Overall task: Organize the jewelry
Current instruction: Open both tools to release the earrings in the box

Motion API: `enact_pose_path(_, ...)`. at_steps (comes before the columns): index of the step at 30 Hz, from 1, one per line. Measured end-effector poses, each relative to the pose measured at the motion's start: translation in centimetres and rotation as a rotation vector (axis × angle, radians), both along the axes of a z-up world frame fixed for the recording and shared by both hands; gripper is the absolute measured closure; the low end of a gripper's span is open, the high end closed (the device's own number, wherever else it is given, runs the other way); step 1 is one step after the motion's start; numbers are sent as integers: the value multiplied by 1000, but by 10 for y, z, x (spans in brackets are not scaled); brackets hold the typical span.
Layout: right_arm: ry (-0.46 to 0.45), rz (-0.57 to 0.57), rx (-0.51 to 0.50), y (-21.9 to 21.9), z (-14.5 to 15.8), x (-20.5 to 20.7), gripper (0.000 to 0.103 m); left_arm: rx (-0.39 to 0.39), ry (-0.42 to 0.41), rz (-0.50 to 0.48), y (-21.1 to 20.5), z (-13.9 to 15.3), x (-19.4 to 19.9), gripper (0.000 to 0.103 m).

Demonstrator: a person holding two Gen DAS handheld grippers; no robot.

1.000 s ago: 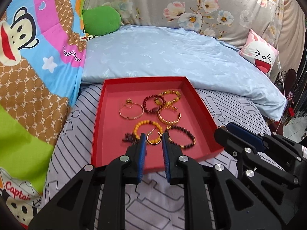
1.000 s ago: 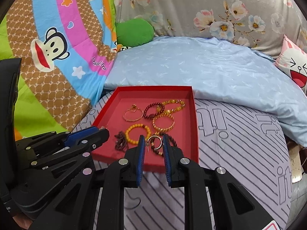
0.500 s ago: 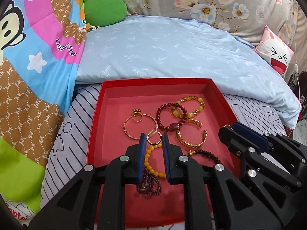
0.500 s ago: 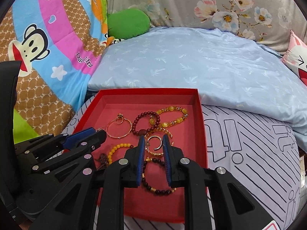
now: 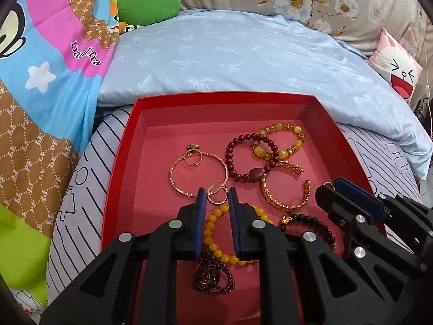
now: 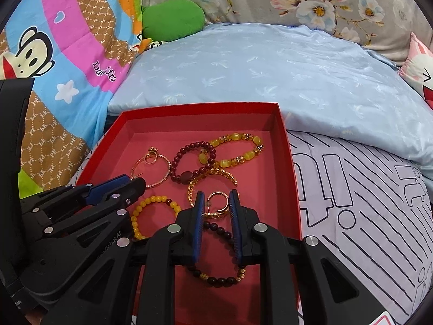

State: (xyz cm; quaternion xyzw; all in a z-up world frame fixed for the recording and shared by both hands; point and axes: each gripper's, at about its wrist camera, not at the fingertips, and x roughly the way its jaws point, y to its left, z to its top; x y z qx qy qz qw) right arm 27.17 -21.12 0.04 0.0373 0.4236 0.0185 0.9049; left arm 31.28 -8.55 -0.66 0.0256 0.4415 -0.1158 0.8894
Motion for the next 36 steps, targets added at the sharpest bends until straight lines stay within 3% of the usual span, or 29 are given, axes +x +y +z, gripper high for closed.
enact_pose_path(19, 7, -16, -27, 1, -4, -2, 84, 22, 10, 34, -1, -2, 1, 86)
enact_pose_path(25, -1, -24, -32, 0, 1, -7, 82, 29, -5, 48, 0, 3, -3, 65)
enact_pose_path(29, -11, -30, -29, 0, 7, -14, 78, 30, -21, 56, 2, 10, -11, 59)
enact_pose_path(36, -42, -33, -53, 3, 22, -34, 74, 45, -47, 68, 7, 24, -28, 57)
